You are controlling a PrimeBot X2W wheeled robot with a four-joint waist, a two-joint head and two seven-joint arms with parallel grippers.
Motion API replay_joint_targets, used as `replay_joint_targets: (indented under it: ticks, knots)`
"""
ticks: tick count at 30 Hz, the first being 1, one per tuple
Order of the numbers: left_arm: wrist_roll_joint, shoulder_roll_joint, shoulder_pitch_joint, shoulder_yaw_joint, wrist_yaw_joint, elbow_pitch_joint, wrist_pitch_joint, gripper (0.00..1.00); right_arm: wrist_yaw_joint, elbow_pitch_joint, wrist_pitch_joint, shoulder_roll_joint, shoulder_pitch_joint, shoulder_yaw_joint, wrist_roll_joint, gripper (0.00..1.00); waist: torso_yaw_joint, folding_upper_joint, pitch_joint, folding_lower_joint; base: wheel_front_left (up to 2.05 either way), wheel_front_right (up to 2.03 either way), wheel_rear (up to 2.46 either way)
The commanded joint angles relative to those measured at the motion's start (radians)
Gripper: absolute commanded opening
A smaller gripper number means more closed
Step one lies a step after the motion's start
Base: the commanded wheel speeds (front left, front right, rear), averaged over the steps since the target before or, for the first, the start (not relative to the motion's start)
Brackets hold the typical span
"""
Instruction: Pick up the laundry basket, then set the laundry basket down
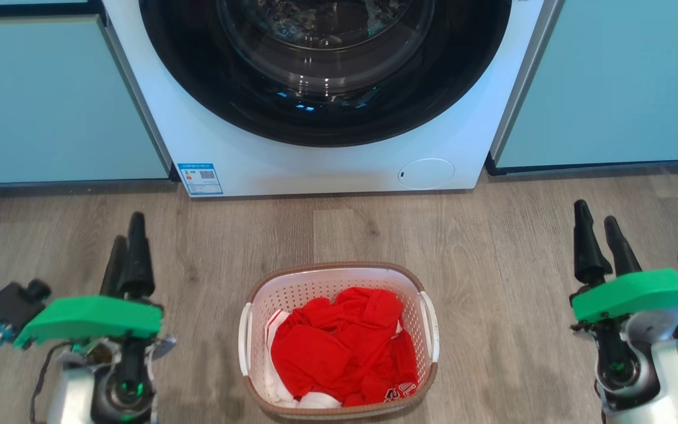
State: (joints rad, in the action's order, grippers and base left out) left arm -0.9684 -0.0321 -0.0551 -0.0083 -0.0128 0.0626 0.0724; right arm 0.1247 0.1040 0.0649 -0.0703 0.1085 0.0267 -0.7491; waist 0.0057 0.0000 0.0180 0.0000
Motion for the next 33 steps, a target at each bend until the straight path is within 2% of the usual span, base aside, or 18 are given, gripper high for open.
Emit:
replay_joint_targets:
  ticks: [1,4,8,14,21,26,33]
  knots:
    - [0.035,-0.014,-0.064,0.003,-0.011,-0.052,0.009,1.00,0.004,-0.044,0.017,-0.015,0.064,-0.016,0.032,1.00,0.000,0.0000,-0.001,0.0000,0.00,0.00,0.00]
    - [0.107,-0.014,-0.068,-0.034,-0.033,-0.061,0.018,1.00,0.004,-0.051,0.026,-0.014,0.071,-0.021,0.084,1.00,0.001,0.0000,-0.002,0.0000,0.00,0.00,0.00]
    - [0.220,-0.014,-0.075,-0.103,-0.039,-0.058,0.030,1.00,0.004,-0.061,0.038,-0.012,0.074,-0.034,0.150,1.00,0.001,0.0000,-0.004,0.0000,0.00,0.00,0.00]
    - [0.358,-0.017,-0.086,-0.177,-0.082,-0.040,0.047,1.00,0.004,-0.054,0.055,-0.019,0.071,-0.068,0.246,1.00,-0.004,0.0000,-0.008,0.0000,0.00,0.00,0.00]
    - [0.495,-0.060,-0.107,-0.285,-0.158,0.016,0.068,1.00,0.005,-0.015,0.076,-0.043,0.074,-0.117,0.361,1.00,-0.011,0.0000,-0.018,0.0000,0.00,0.00,0.00]
    - [0.569,-0.092,-0.136,-0.379,-0.227,0.040,0.083,1.00,0.005,0.030,0.091,-0.046,0.073,-0.143,0.425,1.00,-0.013,0.0000,-0.021,0.0000,0.00,0.00,0.00]
    - [0.613,-0.110,-0.162,-0.456,-0.270,0.101,0.100,1.00,0.005,0.068,0.108,-0.045,0.088,-0.162,0.488,1.00,-0.012,0.0000,-0.023,0.0000,0.00,0.00,0.00]
